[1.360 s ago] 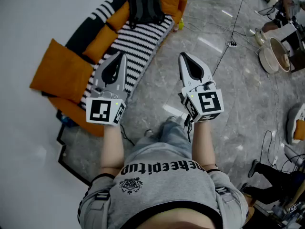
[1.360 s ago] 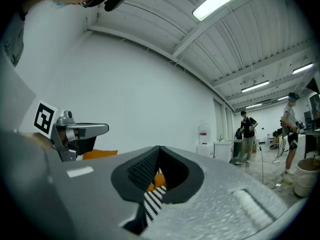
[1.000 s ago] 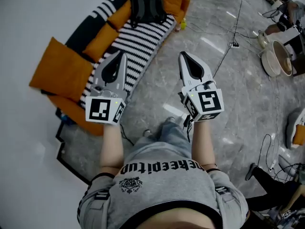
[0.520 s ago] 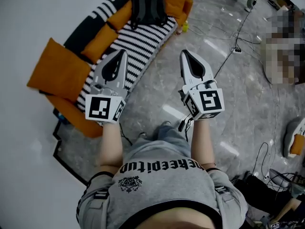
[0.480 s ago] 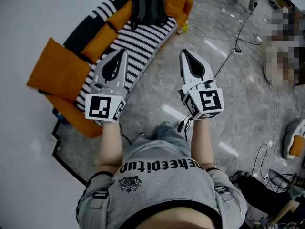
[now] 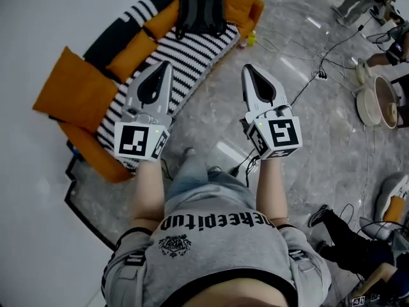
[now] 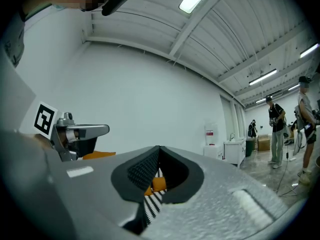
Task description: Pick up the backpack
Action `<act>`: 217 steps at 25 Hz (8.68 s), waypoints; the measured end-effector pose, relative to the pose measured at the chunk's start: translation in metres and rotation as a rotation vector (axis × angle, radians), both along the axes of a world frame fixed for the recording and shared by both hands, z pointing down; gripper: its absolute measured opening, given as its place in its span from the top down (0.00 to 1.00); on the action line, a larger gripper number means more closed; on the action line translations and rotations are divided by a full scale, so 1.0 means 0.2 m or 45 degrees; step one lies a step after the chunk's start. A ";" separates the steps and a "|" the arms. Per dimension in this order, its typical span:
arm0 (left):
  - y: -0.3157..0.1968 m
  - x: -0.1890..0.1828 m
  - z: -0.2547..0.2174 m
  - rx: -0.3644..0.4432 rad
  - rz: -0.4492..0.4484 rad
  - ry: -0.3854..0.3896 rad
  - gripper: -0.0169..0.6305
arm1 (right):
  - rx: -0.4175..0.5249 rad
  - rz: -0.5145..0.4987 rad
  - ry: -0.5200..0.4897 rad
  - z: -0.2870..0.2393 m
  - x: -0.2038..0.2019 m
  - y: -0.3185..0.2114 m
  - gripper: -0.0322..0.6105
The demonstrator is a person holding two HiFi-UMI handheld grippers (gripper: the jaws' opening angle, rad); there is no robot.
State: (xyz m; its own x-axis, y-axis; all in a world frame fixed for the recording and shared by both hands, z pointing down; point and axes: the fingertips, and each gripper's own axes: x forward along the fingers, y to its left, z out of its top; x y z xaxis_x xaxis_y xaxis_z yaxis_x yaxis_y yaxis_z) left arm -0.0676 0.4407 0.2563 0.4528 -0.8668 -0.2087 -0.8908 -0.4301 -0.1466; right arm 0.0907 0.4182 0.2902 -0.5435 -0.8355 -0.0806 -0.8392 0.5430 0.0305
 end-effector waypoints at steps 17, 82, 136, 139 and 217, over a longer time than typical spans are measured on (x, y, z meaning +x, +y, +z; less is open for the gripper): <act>-0.63 0.14 -0.02 0.003 0.055 -0.024 0.95 | -0.010 0.047 -0.009 0.00 0.13 -0.59 0.95; -2.45 0.11 -0.14 0.019 -0.111 0.004 0.95 | 0.010 -0.138 0.005 -0.16 0.07 -2.54 0.95; -3.62 -0.09 0.02 -0.070 0.027 0.049 0.95 | -0.130 -0.028 0.026 0.05 -0.14 -3.62 0.95; -3.64 -0.13 0.08 -0.106 0.012 0.062 0.95 | -0.174 -0.047 0.050 0.11 -0.18 -3.64 0.95; -3.99 -0.25 0.97 -0.593 -0.424 0.183 0.95 | -1.264 -0.381 0.189 1.99 -0.42 -4.49 0.75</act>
State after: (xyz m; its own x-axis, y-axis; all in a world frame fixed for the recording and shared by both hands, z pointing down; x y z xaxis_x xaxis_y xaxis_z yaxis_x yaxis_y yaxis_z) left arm -0.1175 -0.3575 0.4493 0.1362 -0.9725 0.1891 -0.9858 -0.1142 0.1228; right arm 0.0070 -0.4805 0.6875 -0.6875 -0.3196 0.6521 -0.6906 0.5655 -0.4510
